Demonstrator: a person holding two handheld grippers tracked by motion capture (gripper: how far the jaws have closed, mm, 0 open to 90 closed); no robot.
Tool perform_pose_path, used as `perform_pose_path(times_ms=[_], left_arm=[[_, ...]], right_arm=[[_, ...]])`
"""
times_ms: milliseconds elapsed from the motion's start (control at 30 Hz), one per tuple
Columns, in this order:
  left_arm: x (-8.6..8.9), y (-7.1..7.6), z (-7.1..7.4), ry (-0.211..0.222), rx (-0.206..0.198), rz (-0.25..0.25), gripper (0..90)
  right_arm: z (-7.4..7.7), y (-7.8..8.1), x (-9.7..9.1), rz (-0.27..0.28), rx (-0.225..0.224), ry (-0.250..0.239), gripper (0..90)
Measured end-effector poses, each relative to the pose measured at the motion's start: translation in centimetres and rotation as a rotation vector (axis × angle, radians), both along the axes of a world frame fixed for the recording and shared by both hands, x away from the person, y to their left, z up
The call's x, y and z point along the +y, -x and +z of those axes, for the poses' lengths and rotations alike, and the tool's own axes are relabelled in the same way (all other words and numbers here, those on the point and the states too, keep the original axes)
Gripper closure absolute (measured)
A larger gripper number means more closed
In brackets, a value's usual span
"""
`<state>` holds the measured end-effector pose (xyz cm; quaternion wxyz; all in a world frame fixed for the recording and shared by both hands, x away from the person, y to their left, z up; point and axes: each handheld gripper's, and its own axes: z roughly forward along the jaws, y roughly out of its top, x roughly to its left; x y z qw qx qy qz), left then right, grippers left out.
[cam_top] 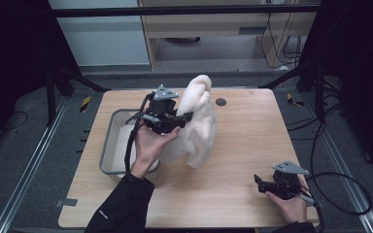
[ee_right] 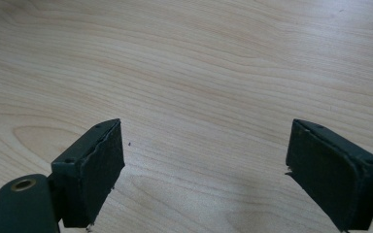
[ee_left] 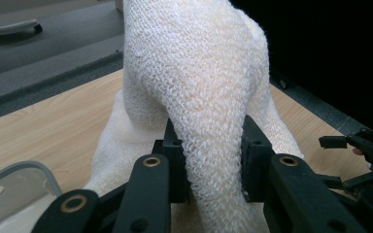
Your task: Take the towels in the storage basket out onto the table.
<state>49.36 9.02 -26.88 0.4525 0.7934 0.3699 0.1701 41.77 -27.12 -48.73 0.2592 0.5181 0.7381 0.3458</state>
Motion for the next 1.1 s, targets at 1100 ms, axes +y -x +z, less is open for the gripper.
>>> perform_pose_path(times_ms=[1100], left_arm=[[-4.7,-1.1,-8.3,-0.097,0.126,-0.09,70.0]], right_arm=[[0.1,-0.1,-0.4,-0.039,-0.005,0.029,13.8]])
